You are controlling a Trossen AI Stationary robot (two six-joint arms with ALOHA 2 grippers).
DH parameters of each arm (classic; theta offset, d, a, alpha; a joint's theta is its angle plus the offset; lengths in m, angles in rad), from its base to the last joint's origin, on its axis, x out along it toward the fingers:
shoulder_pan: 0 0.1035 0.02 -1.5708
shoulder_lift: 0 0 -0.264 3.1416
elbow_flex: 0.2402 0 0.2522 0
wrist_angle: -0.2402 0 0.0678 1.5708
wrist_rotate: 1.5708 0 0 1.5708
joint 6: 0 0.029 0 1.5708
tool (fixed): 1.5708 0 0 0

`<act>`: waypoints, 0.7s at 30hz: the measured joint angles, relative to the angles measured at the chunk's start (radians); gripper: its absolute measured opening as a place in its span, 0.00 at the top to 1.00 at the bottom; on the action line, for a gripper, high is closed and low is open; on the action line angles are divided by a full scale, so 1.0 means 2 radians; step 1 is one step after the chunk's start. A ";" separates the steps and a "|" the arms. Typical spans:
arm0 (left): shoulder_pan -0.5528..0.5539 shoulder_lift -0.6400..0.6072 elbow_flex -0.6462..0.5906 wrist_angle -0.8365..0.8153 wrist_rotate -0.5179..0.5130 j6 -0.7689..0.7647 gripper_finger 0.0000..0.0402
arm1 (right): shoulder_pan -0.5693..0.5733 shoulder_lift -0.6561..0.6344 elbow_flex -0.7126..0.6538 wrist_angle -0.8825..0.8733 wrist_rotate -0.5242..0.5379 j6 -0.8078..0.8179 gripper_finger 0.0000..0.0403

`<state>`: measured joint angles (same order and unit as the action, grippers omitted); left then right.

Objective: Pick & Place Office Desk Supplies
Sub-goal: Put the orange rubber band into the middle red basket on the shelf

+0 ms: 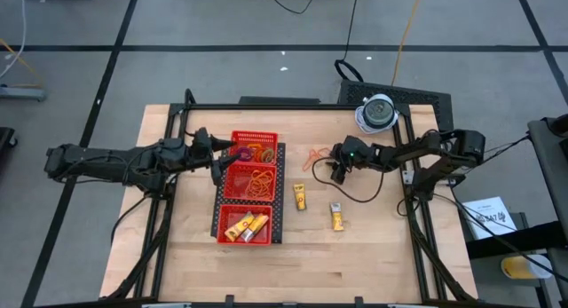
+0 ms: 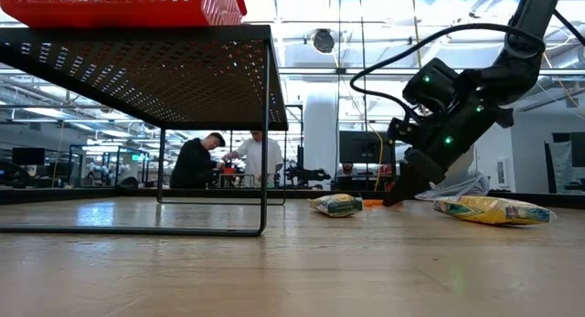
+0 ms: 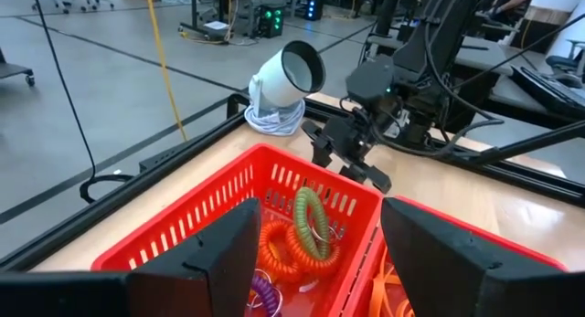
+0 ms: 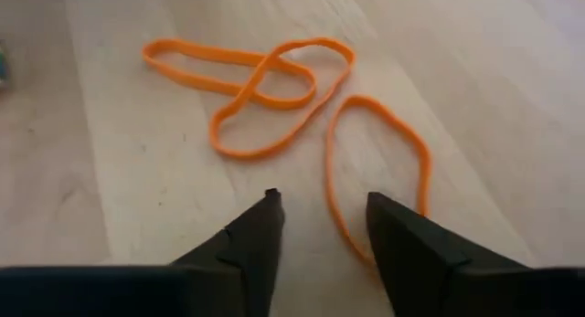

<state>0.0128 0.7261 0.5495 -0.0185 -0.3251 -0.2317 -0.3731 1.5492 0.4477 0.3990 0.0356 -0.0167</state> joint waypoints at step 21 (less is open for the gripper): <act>0.000 0.000 0.000 0.001 0.000 -0.028 0.41 | -0.006 -0.038 -0.004 0.007 -0.016 -0.043 1.00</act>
<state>0.0128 0.7261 0.5495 -0.0174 -0.3248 -0.2872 -0.3844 1.4736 0.4400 0.4139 0.0031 -0.1026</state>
